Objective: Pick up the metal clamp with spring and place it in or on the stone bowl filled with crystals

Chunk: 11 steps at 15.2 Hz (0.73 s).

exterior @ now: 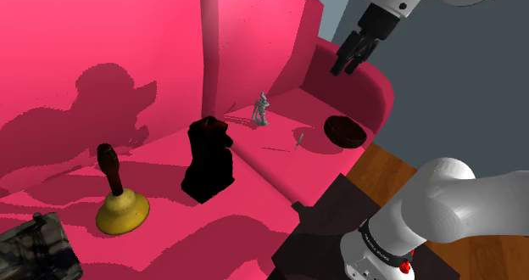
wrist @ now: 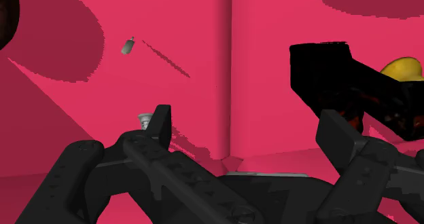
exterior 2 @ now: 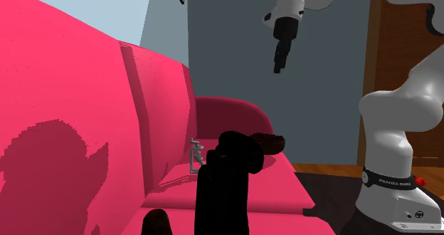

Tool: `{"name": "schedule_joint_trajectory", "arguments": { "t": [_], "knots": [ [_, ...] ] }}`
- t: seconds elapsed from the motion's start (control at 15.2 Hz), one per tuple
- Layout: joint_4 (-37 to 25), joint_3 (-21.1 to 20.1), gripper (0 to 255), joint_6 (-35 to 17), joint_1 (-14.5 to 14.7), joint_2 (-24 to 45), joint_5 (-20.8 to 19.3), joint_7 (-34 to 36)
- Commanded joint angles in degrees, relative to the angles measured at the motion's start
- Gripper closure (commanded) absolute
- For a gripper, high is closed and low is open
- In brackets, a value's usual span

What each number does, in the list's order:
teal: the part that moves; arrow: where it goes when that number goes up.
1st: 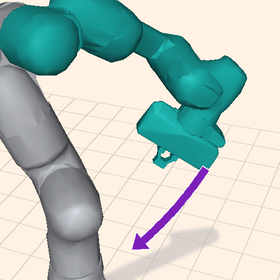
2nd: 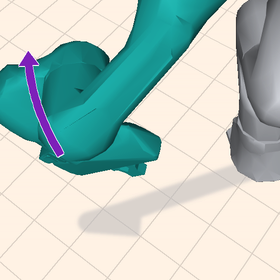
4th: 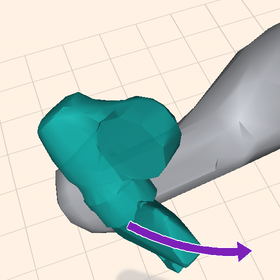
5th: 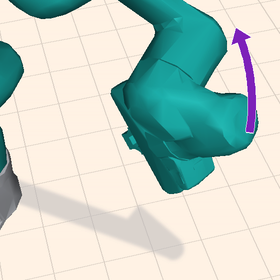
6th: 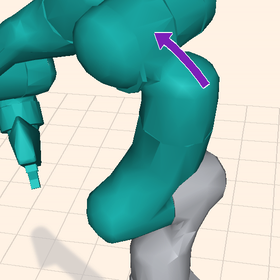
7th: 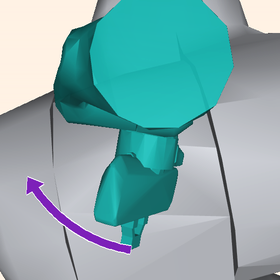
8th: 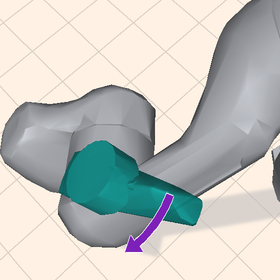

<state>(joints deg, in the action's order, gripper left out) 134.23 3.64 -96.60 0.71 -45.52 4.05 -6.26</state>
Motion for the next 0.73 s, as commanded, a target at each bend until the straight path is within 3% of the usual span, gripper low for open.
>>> {"name": "schedule_joint_trajectory", "arguments": {
  "t": [0.0, 0.66],
  "knots": [
    [0.00, 0.00, 0, 0.00, 0.00, 0.00, 0.00, 0.00],
    [-1.75, 0.89, 0, -14.95, -0.77, 19.00, -0.84, 0.01]
  ]
}}
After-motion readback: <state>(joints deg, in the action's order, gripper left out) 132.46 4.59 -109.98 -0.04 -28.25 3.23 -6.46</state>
